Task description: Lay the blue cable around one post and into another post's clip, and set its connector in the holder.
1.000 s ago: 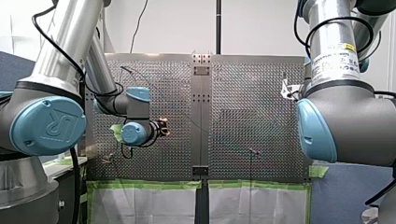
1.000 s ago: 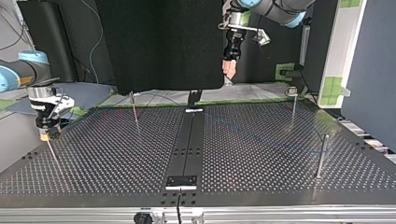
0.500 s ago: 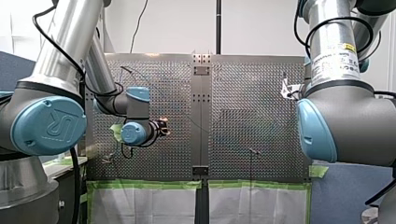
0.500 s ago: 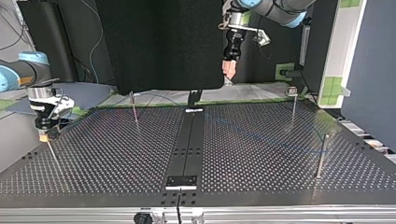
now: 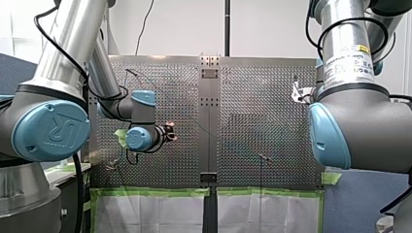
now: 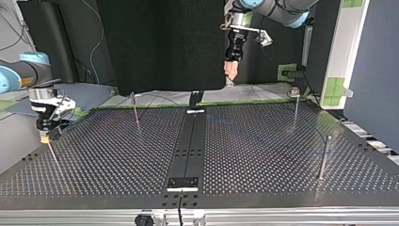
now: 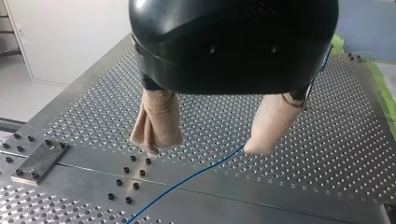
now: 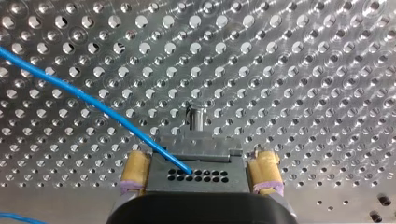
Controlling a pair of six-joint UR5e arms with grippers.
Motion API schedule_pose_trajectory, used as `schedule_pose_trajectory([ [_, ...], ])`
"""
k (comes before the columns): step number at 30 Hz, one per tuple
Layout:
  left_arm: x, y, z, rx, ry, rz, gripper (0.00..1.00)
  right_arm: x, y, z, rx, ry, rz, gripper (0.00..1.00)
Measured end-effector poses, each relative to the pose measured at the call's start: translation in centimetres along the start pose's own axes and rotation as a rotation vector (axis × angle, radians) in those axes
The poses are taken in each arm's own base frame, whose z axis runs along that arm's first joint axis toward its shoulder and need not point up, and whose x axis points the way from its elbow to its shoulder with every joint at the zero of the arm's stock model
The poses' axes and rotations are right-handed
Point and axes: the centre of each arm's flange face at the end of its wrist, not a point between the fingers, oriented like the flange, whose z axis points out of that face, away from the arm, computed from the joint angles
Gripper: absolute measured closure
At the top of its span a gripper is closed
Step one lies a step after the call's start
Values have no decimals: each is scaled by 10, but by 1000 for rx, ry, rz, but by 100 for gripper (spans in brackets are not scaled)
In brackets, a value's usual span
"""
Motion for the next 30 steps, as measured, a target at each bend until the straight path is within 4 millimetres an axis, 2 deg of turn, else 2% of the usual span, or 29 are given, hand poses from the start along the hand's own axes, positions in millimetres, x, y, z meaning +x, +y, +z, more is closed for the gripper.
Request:
schedule_pose_trajectory([
  [30, 0, 1, 0, -3, 5, 2, 0, -1, 0, 0, -8, 1, 1, 5],
])
